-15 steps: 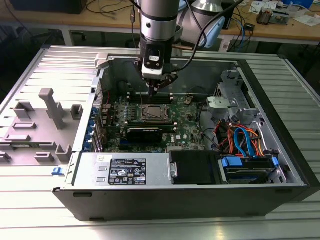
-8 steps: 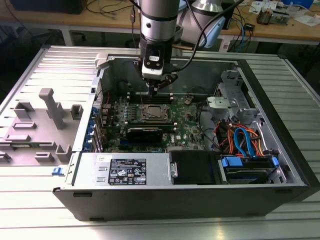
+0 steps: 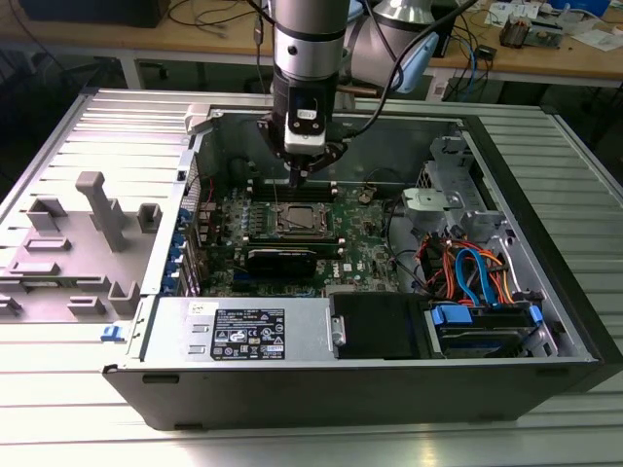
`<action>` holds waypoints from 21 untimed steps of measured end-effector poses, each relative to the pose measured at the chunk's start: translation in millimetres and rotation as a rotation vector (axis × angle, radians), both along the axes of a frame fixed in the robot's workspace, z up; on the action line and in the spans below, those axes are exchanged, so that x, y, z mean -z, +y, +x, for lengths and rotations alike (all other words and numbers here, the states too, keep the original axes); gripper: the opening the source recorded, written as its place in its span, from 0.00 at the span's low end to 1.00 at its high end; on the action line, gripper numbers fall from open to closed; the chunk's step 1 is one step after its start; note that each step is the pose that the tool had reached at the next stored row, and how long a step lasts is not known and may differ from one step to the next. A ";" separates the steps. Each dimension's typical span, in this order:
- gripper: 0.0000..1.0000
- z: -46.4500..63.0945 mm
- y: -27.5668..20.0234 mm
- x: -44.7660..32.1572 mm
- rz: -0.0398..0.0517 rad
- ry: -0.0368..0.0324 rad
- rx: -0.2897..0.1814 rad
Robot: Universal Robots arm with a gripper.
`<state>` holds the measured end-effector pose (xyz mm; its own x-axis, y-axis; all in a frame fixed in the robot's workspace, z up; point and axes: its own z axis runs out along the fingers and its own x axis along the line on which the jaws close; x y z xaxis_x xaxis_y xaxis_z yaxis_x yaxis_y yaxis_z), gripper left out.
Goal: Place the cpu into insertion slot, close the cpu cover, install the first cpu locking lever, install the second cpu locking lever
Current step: 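Install the first cpu locking lever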
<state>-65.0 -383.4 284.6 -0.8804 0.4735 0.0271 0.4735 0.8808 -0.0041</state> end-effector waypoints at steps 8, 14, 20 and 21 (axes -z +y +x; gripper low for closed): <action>0.11 -22.3 0.0 0.1 0.0013 -0.0001 -0.060; 0.11 -32.6 0.1 0.2 0.0013 -0.0001 -0.069; 0.11 -32.9 0.0 0.2 0.0012 0.0000 -0.070; 0.11 -32.9 0.0 0.2 0.0012 0.0000 -0.070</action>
<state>-97.8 -383.4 284.4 -0.9113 0.4108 0.0276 0.4108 0.9117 -0.0029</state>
